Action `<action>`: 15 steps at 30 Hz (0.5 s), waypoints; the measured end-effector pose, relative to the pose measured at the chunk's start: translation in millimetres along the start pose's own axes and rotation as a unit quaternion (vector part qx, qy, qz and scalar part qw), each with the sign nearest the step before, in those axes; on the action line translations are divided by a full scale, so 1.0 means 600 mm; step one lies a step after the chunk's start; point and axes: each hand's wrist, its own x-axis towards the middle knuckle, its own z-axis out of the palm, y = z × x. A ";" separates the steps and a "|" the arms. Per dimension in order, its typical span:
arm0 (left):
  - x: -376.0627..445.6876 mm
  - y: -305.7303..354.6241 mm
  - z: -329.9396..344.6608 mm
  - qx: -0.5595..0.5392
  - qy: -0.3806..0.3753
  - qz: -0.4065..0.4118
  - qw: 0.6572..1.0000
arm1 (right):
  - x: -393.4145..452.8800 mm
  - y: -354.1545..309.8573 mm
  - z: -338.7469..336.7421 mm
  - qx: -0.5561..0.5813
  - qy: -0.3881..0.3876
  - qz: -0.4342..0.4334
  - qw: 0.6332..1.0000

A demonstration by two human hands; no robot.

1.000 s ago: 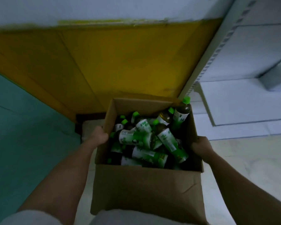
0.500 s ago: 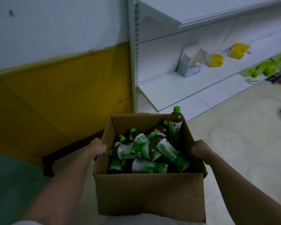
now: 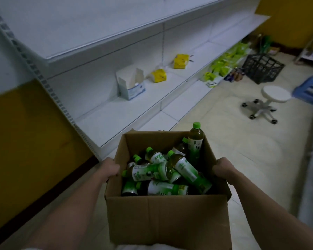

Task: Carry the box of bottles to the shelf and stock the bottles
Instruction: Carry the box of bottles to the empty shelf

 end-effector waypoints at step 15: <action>0.344 0.599 0.243 0.123 -0.143 0.124 0.974 | 0.326 0.093 -0.339 0.113 0.097 0.160 0.976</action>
